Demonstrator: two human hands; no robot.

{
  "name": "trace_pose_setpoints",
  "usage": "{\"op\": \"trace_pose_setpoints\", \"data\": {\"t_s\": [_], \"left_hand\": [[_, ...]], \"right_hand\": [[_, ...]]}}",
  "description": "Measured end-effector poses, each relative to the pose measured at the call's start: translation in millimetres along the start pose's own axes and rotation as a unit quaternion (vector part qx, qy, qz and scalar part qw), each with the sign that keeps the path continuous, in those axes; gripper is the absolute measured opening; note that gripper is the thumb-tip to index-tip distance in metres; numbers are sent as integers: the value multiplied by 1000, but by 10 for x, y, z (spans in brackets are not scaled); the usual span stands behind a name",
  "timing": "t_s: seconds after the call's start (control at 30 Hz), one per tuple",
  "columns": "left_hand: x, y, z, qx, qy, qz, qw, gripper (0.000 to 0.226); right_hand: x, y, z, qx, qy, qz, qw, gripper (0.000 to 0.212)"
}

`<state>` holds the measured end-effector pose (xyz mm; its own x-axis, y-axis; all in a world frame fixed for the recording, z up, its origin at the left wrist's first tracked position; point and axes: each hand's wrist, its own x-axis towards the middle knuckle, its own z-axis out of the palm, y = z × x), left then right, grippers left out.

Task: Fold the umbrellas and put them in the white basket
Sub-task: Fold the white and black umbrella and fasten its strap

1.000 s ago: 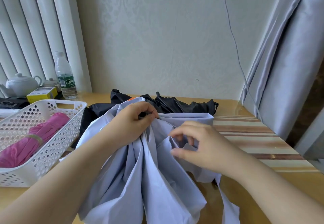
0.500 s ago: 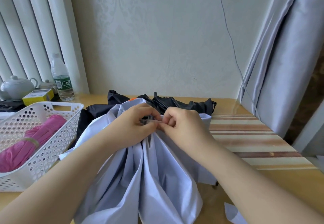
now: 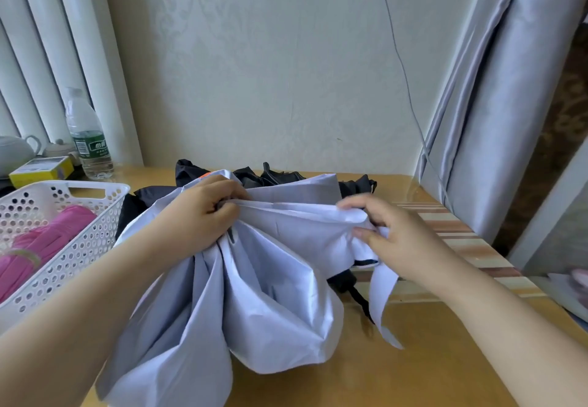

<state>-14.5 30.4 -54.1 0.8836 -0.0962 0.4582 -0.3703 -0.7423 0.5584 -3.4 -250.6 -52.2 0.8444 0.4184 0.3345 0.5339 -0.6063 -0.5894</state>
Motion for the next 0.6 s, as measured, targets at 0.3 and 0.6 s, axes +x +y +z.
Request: {"op": "trace_pose_setpoints", "data": {"t_s": [0.3,0.6], "left_hand": [[0,14,17,26,-2,12,1000,19],[32,-42,41,49,-7,26,998,59]], "right_hand": [[16,158,-135,251,28,97,963,21],[83,116,-40,222,-50,90,970,15]]}}
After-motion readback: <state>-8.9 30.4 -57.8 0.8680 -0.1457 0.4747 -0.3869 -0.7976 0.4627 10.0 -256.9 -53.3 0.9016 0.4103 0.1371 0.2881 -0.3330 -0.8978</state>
